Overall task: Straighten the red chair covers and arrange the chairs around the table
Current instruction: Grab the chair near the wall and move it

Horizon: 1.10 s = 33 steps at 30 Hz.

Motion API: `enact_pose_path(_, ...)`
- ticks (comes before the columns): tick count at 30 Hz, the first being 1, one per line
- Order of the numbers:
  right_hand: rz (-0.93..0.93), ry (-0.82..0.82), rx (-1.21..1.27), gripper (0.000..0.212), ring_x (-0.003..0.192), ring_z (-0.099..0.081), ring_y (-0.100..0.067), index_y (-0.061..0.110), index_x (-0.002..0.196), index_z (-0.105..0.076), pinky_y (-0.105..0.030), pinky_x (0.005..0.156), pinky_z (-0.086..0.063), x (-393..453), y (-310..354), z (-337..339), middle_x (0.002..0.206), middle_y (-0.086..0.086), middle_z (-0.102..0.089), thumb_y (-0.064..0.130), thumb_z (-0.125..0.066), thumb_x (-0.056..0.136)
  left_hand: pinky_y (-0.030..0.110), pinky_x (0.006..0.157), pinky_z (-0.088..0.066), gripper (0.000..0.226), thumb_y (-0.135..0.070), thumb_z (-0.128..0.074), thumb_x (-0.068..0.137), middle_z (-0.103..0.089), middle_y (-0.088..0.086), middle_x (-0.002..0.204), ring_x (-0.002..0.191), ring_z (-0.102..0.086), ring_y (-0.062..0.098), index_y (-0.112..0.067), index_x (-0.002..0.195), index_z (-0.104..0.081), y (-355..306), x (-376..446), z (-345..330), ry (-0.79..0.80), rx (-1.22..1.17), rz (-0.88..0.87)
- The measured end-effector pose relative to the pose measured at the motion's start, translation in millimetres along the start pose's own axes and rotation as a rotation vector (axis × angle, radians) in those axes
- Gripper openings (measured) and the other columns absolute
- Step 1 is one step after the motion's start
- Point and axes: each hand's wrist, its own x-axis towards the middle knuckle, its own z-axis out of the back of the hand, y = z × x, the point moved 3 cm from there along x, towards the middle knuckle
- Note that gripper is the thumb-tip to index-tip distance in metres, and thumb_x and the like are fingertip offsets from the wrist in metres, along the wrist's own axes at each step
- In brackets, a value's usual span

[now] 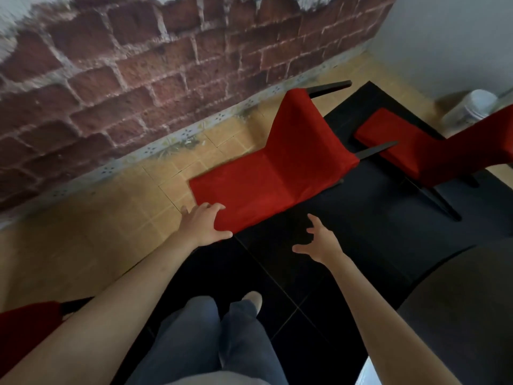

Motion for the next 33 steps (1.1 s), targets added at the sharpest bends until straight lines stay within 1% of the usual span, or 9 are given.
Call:
enact_pose_path(2,0.002,0.032,-0.011,0.106,0.104,-0.059,-0.022,0.026,0.153,-0.014,-0.028,0.067,-0.051,17,0,10,0.142,-0.005,-0.047,0.031,-0.083,0.073,0.060,0.108,-0.020,0.077,-0.066,-0.064,0.075,-0.048,0.001,0.137,0.127,-0.045,0.024,-0.032,0.139,-0.037,-7,10,-3,0.012,-0.032,0.033)
enact_pose_path(7,0.022,0.080,-0.047,0.106,0.112,-0.057,-0.025,0.026,0.153,-0.014,-0.036,0.078,-0.055,56,10,31,0.143,-0.005,-0.047,0.031,-0.083,0.074,0.062,0.110,-0.017,0.077,-0.064,-0.066,0.075,-0.048,0.003,0.137,0.127,-0.045,0.025,-0.031,0.139,-0.038,-10,38,1,0.000,-0.109,0.114)
enact_pose_path(14,-0.007,0.133,-0.072,0.105,0.116,-0.055,-0.025,0.026,0.153,-0.014,-0.040,0.084,-0.056,106,31,40,0.143,-0.005,-0.047,0.028,-0.083,0.074,0.062,0.111,-0.012,0.080,-0.061,-0.066,0.076,-0.044,0.004,0.143,0.132,-0.041,0.025,-0.028,0.142,-0.035,2,85,5,0.013,-0.245,0.192)
enact_pose_path(17,-0.029,0.169,-0.099,0.104,0.119,-0.053,-0.025,0.026,0.154,-0.013,-0.041,0.086,-0.054,131,41,38,0.143,-0.005,-0.047,0.028,-0.082,0.076,0.061,0.111,-0.012,0.081,-0.063,-0.066,0.076,-0.042,0.004,0.144,0.132,-0.040,0.024,-0.029,0.143,-0.033,9,102,-1,0.045,-0.309,0.235)
enact_pose_path(22,-0.011,0.187,-0.127,0.103,0.121,-0.053,-0.025,0.025,0.154,-0.014,-0.038,0.087,-0.054,188,58,18,0.141,-0.005,-0.049,0.029,-0.082,0.076,0.060,0.111,-0.011,0.082,-0.063,-0.065,0.077,-0.041,0.002,0.145,0.133,-0.039,0.025,-0.031,0.144,-0.030,26,143,-21,0.067,-0.379,0.287)
enact_pose_path(25,0.003,0.225,-0.146,0.103,0.126,-0.049,-0.026,0.023,0.153,-0.015,-0.040,0.093,-0.050,222,58,-1,0.140,-0.006,-0.050,0.027,-0.082,0.075,0.061,0.111,-0.011,0.082,-0.062,-0.066,0.077,-0.040,0.002,0.146,0.134,-0.037,0.026,-0.031,0.144,-0.029,31,164,-39,0.087,-0.414,0.312)
enact_pose_path(29,0.022,0.251,-0.167,0.104,0.127,-0.048,-0.026,0.023,0.153,-0.017,-0.039,0.097,-0.047,277,50,-29,0.138,-0.007,-0.052,0.027,-0.083,0.074,0.063,0.112,-0.008,0.080,-0.060,-0.065,0.078,-0.040,0.003,0.145,0.134,-0.036,0.028,-0.031,0.144,-0.029,35,201,-76,0.101,-0.404,0.334)
enact_pose_path(33,0.057,0.245,-0.178,0.102,0.128,-0.048,-0.027,0.021,0.153,-0.019,-0.035,0.099,-0.045,341,27,-65,0.139,-0.009,-0.052,0.029,-0.083,0.073,0.061,0.111,-0.010,0.079,-0.060,-0.065,0.077,-0.041,0.005,0.143,0.132,-0.038,0.029,-0.031,0.143,-0.030,36,247,-129,0.083,-0.390,0.370)
